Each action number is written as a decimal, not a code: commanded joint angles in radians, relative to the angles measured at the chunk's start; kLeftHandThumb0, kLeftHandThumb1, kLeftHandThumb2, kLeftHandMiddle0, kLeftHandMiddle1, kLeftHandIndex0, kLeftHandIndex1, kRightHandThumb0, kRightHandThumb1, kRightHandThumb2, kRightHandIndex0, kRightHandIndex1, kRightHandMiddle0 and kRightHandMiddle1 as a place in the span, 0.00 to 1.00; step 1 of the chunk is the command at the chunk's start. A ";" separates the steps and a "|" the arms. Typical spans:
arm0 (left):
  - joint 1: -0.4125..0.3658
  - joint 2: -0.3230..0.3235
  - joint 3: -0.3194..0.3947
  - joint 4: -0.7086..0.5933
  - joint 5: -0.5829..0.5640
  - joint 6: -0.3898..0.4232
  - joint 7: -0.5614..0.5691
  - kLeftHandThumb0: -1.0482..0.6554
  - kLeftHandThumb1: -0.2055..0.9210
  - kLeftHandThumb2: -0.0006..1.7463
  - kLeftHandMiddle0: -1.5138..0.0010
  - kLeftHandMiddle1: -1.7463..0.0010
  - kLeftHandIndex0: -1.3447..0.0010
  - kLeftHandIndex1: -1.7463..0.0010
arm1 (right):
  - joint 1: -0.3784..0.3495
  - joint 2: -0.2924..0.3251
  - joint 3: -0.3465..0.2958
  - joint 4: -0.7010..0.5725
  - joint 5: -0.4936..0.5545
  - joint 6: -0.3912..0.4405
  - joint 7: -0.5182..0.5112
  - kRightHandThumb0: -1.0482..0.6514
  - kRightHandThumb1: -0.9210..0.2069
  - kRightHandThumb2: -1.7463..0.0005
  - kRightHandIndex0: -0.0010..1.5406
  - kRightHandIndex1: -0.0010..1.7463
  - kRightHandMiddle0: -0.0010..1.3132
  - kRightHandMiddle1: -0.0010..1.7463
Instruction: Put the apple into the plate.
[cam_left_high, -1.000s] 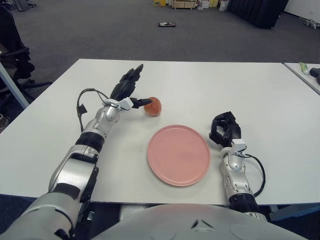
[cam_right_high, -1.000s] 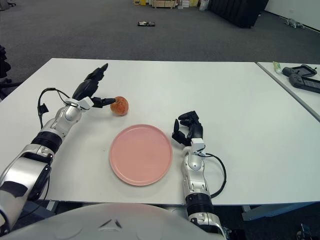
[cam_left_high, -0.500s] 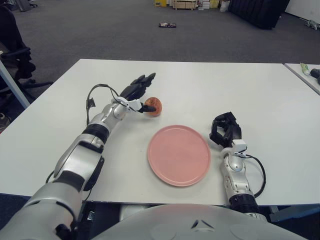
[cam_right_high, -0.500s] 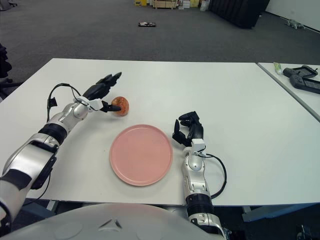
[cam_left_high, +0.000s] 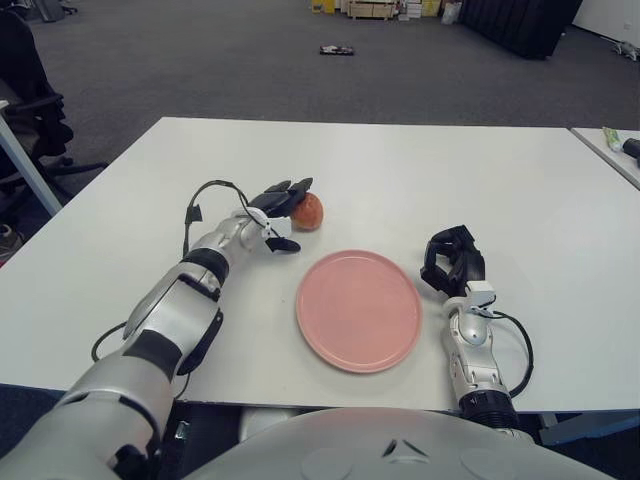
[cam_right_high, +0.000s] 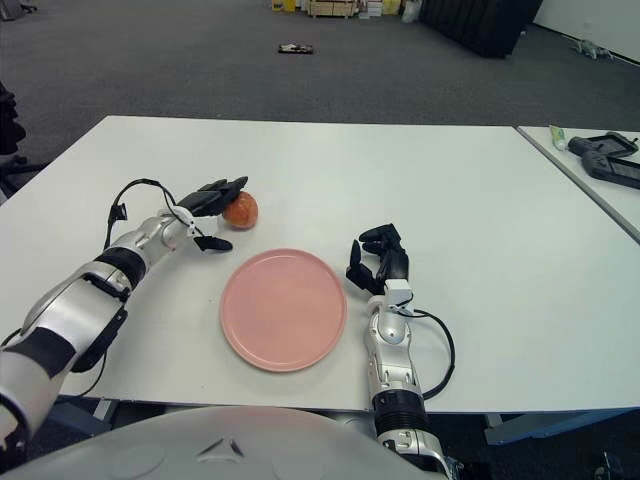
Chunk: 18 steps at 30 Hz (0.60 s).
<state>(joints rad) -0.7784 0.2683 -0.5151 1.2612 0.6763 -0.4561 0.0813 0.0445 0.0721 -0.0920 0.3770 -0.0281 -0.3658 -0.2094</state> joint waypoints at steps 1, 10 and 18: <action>-0.002 -0.020 -0.044 0.046 0.044 0.036 -0.009 0.09 0.37 0.49 1.00 1.00 1.00 1.00 | 0.032 0.003 -0.008 0.029 -0.007 0.030 -0.016 0.37 0.34 0.40 0.45 1.00 0.34 1.00; -0.003 -0.035 -0.103 0.084 0.072 0.077 0.002 0.04 0.54 0.38 1.00 1.00 1.00 1.00 | 0.044 0.001 -0.004 0.008 -0.008 0.046 -0.019 0.37 0.34 0.40 0.44 1.00 0.33 1.00; -0.004 -0.043 -0.127 0.095 0.078 0.103 -0.003 0.05 0.58 0.36 1.00 1.00 1.00 1.00 | 0.052 -0.005 -0.004 0.003 -0.002 0.042 -0.008 0.37 0.34 0.40 0.46 1.00 0.33 1.00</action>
<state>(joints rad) -0.8243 0.2467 -0.6062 1.3206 0.7144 -0.3695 0.1209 0.0628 0.0696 -0.0899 0.3535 -0.0326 -0.3534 -0.2213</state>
